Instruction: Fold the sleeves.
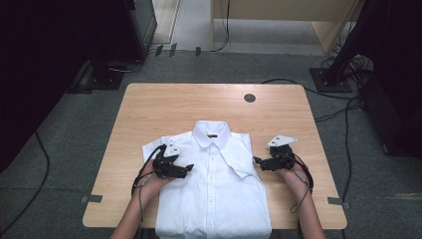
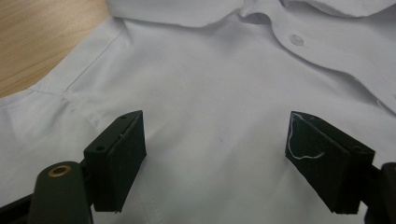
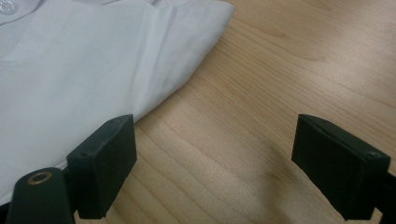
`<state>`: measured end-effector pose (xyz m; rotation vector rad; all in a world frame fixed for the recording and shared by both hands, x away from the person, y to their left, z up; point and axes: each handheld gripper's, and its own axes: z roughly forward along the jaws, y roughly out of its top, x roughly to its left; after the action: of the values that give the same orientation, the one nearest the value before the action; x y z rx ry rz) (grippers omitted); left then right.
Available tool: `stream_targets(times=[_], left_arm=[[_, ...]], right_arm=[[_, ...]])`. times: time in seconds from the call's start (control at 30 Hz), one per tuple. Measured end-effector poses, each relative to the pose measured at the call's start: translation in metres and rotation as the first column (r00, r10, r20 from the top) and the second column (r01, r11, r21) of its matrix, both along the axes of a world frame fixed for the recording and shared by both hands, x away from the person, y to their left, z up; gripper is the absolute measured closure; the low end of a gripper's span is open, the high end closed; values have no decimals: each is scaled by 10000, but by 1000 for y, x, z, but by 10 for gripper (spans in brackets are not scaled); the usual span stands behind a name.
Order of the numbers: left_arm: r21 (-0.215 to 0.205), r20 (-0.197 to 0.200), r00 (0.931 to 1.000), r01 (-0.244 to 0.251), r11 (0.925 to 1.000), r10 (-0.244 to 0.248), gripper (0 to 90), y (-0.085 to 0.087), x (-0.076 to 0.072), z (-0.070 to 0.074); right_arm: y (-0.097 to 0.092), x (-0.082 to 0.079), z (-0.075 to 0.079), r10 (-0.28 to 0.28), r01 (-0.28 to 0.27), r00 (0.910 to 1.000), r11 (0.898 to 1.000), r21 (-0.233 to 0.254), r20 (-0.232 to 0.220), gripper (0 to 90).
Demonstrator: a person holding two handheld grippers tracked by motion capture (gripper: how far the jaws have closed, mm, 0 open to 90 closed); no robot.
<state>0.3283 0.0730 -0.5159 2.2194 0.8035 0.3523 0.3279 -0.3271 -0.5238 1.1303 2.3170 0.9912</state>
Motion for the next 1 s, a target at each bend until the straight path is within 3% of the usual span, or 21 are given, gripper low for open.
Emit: stream_targets(times=[0.17,0.57,1.0], left_arm=[[-63,1,10000,-31,10000,31,201,3,2,2],[-187,17,9999,-112,9998,112,201,11,9,7],[-246,-11,9998,-195,9995,195,201,20,16,9]], right_arm=[[1,-1,-3,-6,6,10000,9998,-219,19,124],[-2,-1,-8,-106,107,9999,9994,335,-40,85],[0,1,-9,-122,132,9995,9993,337,-299,25]])
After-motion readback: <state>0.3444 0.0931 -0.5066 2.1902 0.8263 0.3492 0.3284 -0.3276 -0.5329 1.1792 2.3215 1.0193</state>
